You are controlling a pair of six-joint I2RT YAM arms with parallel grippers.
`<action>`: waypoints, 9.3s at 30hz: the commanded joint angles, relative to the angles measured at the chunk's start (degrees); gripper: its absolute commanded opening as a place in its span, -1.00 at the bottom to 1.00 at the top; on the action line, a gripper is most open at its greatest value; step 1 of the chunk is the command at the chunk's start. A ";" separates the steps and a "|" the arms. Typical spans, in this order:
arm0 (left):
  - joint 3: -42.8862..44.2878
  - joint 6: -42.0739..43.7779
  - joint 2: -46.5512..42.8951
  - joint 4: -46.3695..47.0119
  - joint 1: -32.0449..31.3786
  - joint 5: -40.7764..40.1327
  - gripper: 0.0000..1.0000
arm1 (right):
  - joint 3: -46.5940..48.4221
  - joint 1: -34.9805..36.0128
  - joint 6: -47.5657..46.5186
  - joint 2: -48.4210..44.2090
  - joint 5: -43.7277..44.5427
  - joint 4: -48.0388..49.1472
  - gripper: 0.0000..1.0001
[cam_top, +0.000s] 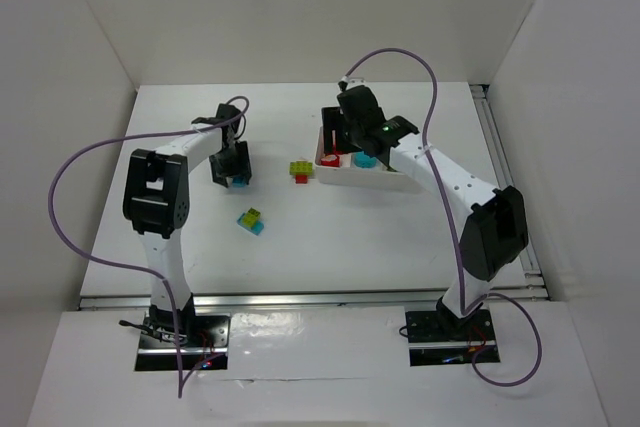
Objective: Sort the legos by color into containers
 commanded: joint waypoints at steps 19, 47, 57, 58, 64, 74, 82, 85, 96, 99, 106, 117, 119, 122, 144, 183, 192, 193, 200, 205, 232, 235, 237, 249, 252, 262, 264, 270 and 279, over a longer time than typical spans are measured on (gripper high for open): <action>31.24 3.94 -1.43 -3.78 -22.65 17.62 -0.77 | -7.91 -13.99 12.55 -20.03 12.70 0.71 0.50; 49.74 0.07 14.69 3.52 -29.35 20.62 0.85 | -15.30 -31.49 9.49 -30.61 2.08 -1.58 0.50; 12.50 5.61 -19.67 -6.05 -28.82 -3.54 0.84 | -20.92 -25.09 8.88 -29.29 -2.95 2.98 0.52; 9.59 5.61 -21.69 -8.15 -28.82 -5.30 0.87 | -20.93 -24.29 9.40 -29.29 -2.94 2.99 0.52; -11.25 2.19 -30.58 -10.20 -26.28 -6.11 0.99 | -20.31 -20.08 9.40 -27.27 -0.66 3.61 0.52; -20.58 -1.51 -29.54 -4.23 -22.06 -6.11 0.80 | -19.79 -17.52 9.93 -25.51 0.48 4.14 0.52; -21.20 -0.99 -25.85 -1.41 -18.27 -7.16 0.57 | -19.79 -16.46 10.46 -24.99 1.01 4.14 0.52; -21.20 -0.29 -25.32 -0.70 -17.05 -7.16 0.51 | -19.79 -15.94 10.46 -24.46 1.54 4.14 0.52; -21.73 1.30 -21.90 0.53 -16.51 -4.09 0.40 | -18.73 -15.41 10.46 -23.93 2.07 4.14 0.52; -21.73 1.30 -21.36 1.05 -16.51 -4.09 0.31 | -18.21 -15.41 10.46 -23.41 2.07 4.14 0.52; -21.73 1.83 -20.31 1.05 -16.51 -4.09 0.16 | -18.20 -15.41 10.46 -23.41 2.07 4.14 0.52; -18.76 2.45 -20.39 -0.96 -16.51 -4.09 -0.40 | -17.15 -15.41 10.46 -22.88 2.07 4.14 0.52; -16.12 2.45 -21.80 -3.06 -16.51 -3.47 -0.68 | -16.62 -15.41 10.46 -22.88 1.46 3.61 0.54; -8.30 2.97 -24.77 -7.02 -16.51 2.66 -1.00 | -15.05 -15.41 8.27 -22.35 -2.57 3.61 0.54; 9.74 -3.88 -21.10 5.54 -13.53 26.32 -1.00 | -10.83 -4.52 6.50 -12.61 -37.93 14.78 0.52; 7.63 -3.35 -23.82 6.06 -10.46 32.29 -1.00 | -18.90 -8.64 12.92 -9.42 -29.13 21.02 -0.77; 7.10 -4.50 -23.82 7.82 -8.96 34.33 -1.00 | -17.85 -10.66 12.39 -14.35 -16.51 17.42 -0.77; 7.10 -4.50 -23.04 7.82 -9.48 33.80 -1.00 | -16.90 -11.19 12.39 -14.35 -13.61 15.67 -0.77; 10.35 -4.50 -17.95 7.30 -14.40 32.65 -1.00 | -13.91 -11.72 12.83 -10.24 1.18 10.90 -0.77; 13.95 -5.02 -14.43 6.69 -16.24 32.12 -1.00 | -11.88 -11.72 10.03 -5.48 3.21 10.90 -0.71; 50.94 -16.70 22.04 19.94 -27.94 38.54 -1.00 | -20.67 -28.94 12.21 -35.33 14.45 0.36 0.55; 55.33 -18.99 26.78 23.02 -28.46 38.54 -1.00 | -20.67 -30.26 11.70 -37.90 15.07 -2.19 0.55; 55.88 -20.57 28.11 25.65 -28.47 38.02 -0.87 | -20.14 -30.87 10.99 -38.96 15.78 -4.38 0.55; 55.88 -21.11 25.76 30.67 -28.47 42.84 1.00 | -18.82 -31.41 9.93 -37.30 14.46 -4.92 0.55; 50.54 -16.55 18.21 26.38 -27.95 43.64 1.00 | -18.29 -31.41 9.41 -35.89 11.92 -3.60 0.55; 15.73 4.90 -16.08 7.57 -17.76 14.91 0.77 | -19.08 -31.41 8.88 -31.67 4.45 0.96 0.55; 12.57 5.43 -16.79 6.24 -14.25 14.28 0.65 | -19.08 -31.41 9.40 -30.88 2.60 1.84 0.55; 6.57 3.32 -14.16 6.24 -9.66 17.27 0.43 | -18.39 -30.35 9.40 -27.71 -0.48 2.91 0.55; 8.42 -0.89 -3.88 9.48 -10.19 18.06 0.43 | -16.72 -27.54 9.40 -24.55 -0.48 2.38 0.55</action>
